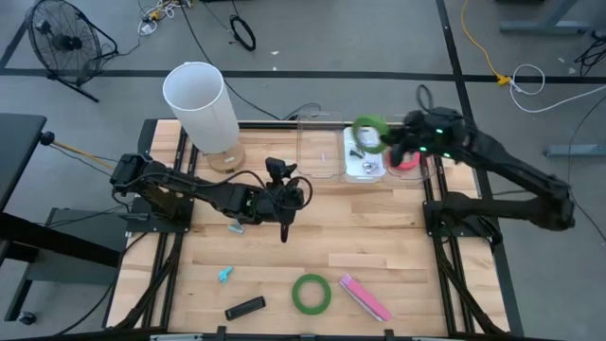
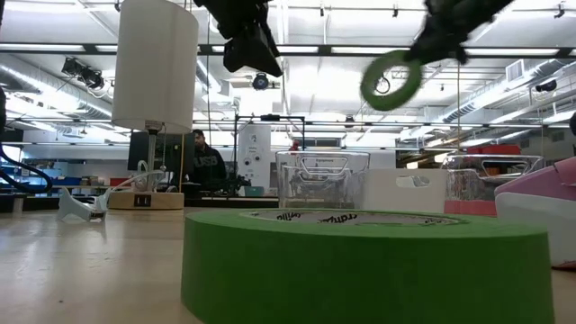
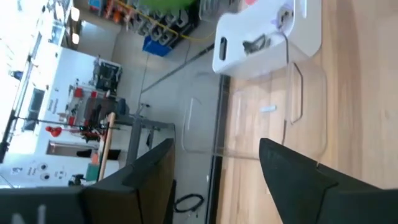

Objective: Pick and place Stapler, Stapler remover, tape
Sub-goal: Put the top green tape into the right transparent bin

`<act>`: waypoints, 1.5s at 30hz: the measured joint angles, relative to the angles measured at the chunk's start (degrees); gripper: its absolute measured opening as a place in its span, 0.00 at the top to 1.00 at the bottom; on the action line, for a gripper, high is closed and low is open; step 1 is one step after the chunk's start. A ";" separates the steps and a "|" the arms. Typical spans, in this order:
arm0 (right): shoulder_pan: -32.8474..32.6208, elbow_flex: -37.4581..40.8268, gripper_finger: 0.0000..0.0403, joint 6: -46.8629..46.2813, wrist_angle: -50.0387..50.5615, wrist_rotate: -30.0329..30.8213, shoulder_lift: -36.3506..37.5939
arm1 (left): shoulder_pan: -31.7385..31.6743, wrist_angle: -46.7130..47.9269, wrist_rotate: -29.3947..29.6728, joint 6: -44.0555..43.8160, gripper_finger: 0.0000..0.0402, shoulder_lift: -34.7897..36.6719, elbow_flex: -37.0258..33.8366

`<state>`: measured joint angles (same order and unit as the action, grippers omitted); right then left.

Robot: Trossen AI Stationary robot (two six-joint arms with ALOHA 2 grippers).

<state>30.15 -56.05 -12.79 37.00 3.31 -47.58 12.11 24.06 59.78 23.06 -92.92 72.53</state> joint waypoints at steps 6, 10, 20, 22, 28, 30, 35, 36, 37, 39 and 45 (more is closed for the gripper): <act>1.33 0.00 0.80 -5.71 14.22 8.54 9.45 | -0.42 7.36 0.10 -3.93 0.41 0.00 0.00; 1.40 0.05 0.80 -9.69 23.50 12.98 13.03 | -1.21 14.12 1.17 -7.97 0.41 0.00 0.00; 2.49 12.56 0.80 -14.34 20.17 9.34 26.01 | -1.94 23.92 -4.46 -15.98 0.41 0.00 0.00; 3.39 14.97 0.80 -16.56 18.12 9.76 27.97 | -1.89 23.86 -5.26 -16.47 0.41 0.00 0.00; 5.79 21.17 0.80 -19.79 12.64 9.65 32.03 | -1.61 23.99 -10.02 -18.37 0.41 0.02 0.00; 6.57 23.02 0.80 -21.74 11.86 10.37 32.81 | -1.26 23.98 -11.22 -18.40 0.41 0.02 0.00; 8.20 28.01 0.80 -26.61 9.96 15.42 33.83 | -0.46 23.99 -11.62 -18.40 0.41 0.02 0.00; 8.46 28.41 0.80 -27.05 7.68 15.80 33.92 | -0.47 23.99 -11.62 -18.40 0.41 0.02 0.00; 8.72 28.77 0.80 -27.66 5.09 16.13 33.93 | -0.44 24.00 -11.65 -18.41 0.41 0.02 0.00; 9.20 29.50 0.80 -28.14 2.37 16.15 33.72 | -0.32 24.03 -11.87 -18.40 0.41 0.02 0.00; 11.23 32.64 0.80 -30.62 1.81 17.62 33.26 | -0.32 24.01 -12.03 -19.58 0.41 0.02 0.00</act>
<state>41.38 -23.41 -43.40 38.82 20.94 -14.32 11.79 48.07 47.75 3.48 -92.90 72.53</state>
